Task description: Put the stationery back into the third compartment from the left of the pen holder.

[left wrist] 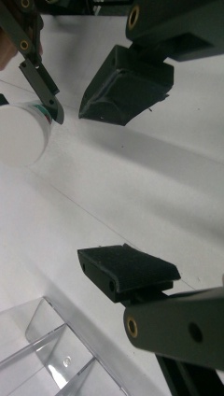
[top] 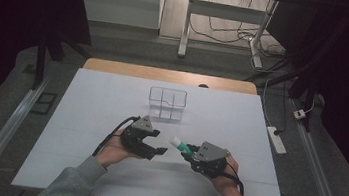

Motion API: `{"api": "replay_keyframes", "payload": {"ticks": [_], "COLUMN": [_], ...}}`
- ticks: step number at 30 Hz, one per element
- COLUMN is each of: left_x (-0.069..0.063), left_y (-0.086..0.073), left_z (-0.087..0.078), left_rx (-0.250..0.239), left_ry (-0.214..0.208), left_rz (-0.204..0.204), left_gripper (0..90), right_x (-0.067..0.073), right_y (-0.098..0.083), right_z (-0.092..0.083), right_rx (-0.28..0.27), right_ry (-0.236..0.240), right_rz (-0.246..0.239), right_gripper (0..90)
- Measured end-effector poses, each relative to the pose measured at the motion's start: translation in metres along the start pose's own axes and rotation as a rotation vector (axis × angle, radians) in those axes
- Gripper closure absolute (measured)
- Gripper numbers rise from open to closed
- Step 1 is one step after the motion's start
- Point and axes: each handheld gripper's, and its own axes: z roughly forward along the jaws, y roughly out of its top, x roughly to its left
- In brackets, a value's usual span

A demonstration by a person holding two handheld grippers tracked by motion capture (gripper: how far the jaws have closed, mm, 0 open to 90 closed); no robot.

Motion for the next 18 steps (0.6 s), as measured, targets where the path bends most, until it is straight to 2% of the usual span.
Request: {"api": "replay_keyframes", "payload": {"ticks": [4,10,18], "left_x": [0.0013,0.0010,0.0004], "left_y": [-0.0001,-0.0002,0.0011], "left_z": [-0.0012,-0.0009,0.0003], "left_rx": [-0.023,-0.034,-0.091], "left_ry": [-0.005,-0.006,-0.046], "left_rz": [-0.019,-0.026,-0.069], "left_gripper": [27.8,26.6,26.1], "right_x": [-0.0021,-0.0032,-0.0025], "right_y": [-0.0007,-0.0012,-0.0014], "right_z": [-0.0009,-0.0023,-0.0007], "right_rx": [-0.015,-0.031,-0.053], "right_ry": [-0.002,-0.010,-0.007], "right_rz": [0.022,0.047,0.073], "right_gripper": [65.2,65.2,65.2]}}
